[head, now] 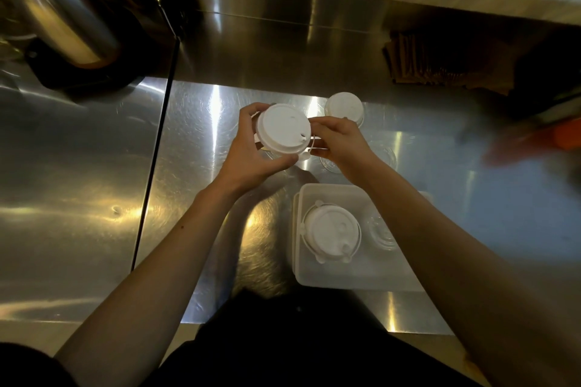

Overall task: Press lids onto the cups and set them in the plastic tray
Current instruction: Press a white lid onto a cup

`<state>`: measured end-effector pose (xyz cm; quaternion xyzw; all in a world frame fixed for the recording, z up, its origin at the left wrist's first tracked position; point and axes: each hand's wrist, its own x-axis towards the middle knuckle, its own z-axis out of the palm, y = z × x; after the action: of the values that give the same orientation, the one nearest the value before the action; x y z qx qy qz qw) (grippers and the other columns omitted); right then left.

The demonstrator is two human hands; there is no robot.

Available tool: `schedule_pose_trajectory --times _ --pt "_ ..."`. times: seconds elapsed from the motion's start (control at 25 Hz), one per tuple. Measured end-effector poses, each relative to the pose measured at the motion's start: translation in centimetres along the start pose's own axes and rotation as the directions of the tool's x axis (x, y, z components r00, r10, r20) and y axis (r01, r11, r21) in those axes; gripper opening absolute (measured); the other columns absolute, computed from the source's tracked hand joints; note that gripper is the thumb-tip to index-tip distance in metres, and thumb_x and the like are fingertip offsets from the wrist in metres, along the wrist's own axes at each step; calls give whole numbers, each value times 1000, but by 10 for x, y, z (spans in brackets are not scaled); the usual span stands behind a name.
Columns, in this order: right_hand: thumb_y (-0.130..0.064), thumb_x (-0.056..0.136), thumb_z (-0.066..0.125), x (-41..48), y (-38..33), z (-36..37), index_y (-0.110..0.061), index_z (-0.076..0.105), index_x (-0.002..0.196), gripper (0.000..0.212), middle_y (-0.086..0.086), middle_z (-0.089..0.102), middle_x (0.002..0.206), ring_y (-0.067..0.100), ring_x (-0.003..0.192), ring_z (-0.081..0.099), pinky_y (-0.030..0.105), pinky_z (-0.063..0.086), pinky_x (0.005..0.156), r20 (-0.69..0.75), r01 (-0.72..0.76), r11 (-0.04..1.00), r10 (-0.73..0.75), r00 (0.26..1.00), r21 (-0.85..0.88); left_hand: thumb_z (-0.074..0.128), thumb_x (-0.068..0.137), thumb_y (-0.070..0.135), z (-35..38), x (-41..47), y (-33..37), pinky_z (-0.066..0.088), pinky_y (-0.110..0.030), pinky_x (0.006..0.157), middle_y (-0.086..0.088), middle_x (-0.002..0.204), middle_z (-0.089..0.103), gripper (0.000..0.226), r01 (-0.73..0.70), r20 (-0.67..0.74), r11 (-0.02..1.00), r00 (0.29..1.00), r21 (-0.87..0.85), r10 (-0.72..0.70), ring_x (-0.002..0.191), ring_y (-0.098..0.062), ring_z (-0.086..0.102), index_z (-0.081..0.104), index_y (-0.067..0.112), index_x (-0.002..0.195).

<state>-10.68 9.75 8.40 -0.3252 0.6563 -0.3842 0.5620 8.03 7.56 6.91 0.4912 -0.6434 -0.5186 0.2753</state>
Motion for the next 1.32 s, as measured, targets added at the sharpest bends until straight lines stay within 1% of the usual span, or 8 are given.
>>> schedule_pose_trajectory --times 0.12,0.32,0.48,0.64,0.84,1.04,1.16,1.32 --pt "-20 97 58 0 1 1 -16 69 111 18 0 72 103 20 94 71 23 60 74 -20 29 1000 -29 999 -6 84 64 40 -1 -1 -2 40 0 88 22 129 41 90 8 14 1000 1000 20 -8 119 9 45 31 34 136" --pt "-21 97 58 3 1 4 -13 68 114 21 0 71 99 16 87 70 20 58 68 -71 34 997 -39 997 -64 84 66 42 -6 1 -8 38 -13 97 10 139 45 88 12 7 994 1000 106 -13 122 -6 48 37 30 139" --pt "-20 95 61 7 3 11 -13 66 111 18 2 71 96 15 81 71 18 55 62 -110 7 998 -14 994 -60 83 68 41 -8 -1 -12 37 -21 103 0 145 36 90 47 -12 984 999 171 -45 129 -11 42 35 28 143" --pt "-19 94 62 12 8 16 -16 61 112 18 7 71 100 17 84 72 19 56 62 -82 -47 997 42 996 -62 82 69 41 -7 -9 -17 40 -31 104 1 148 39 91 133 -65 990 989 55 -130 132 -15 44 32 29 144" --pt "-12 94 61 18 20 23 -20 59 115 23 9 70 100 18 84 70 18 57 63 -27 -64 984 60 998 -167 81 74 33 -6 -10 -27 39 -26 102 1 145 46 79 193 -72 977 980 92 -186 132 -15 45 41 23 142" --pt "-23 91 66 31 27 27 -19 61 111 21 5 69 100 14 81 70 12 53 55 -47 -57 967 47 998 -247 77 78 33 -1 -4 -34 40 -28 104 -1 145 42 74 243 -112 959 967 142 -229 131 -18 45 40 21 142" --pt "-30 87 71 44 30 30 -19 59 111 29 2 66 102 14 85 68 20 59 65 -93 -67 939 38 995 -338 75 81 34 -2 5 -35 41 -37 110 0 148 42 74 259 -88 958 965 124 -249 134 -20 45 38 22 144" --pt "-27 86 71 61 35 32 -18 59 108 27 2 65 102 21 93 68 41 60 85 -133 -102 927 57 989 -362 74 82 30 -3 16 -31 40 -32 109 -2 148 42 71 242 -81 960 969 143 -233 134 -19 43 38 19 143"
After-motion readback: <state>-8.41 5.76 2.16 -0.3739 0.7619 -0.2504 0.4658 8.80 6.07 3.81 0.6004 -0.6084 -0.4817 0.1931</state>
